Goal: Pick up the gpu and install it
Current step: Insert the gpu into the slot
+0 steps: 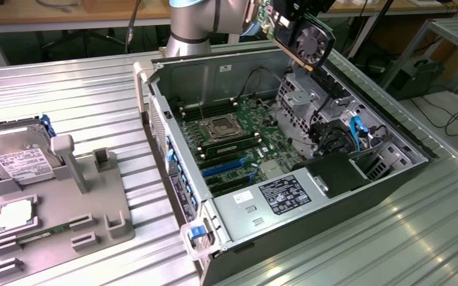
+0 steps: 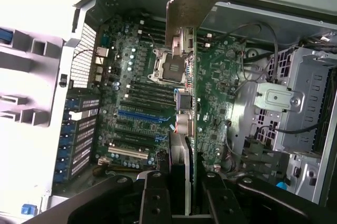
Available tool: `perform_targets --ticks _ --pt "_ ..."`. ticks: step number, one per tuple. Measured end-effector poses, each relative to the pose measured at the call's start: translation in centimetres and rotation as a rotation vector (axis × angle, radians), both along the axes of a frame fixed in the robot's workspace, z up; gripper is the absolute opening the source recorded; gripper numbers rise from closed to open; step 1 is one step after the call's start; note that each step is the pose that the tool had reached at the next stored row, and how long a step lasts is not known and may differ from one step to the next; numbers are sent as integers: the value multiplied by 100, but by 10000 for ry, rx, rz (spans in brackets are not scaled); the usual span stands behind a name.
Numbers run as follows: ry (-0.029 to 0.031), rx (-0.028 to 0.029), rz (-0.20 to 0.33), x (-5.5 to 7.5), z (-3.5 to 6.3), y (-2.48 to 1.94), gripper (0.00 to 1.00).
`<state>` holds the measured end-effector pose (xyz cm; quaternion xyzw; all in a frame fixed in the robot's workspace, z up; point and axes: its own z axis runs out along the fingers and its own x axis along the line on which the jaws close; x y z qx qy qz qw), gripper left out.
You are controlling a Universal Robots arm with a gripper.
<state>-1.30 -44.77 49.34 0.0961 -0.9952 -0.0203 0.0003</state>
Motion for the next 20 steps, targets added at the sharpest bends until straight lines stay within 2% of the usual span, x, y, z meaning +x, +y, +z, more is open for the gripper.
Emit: perform_targets --ticks 20 --pt "0 1 599 0 -3 -14 28"
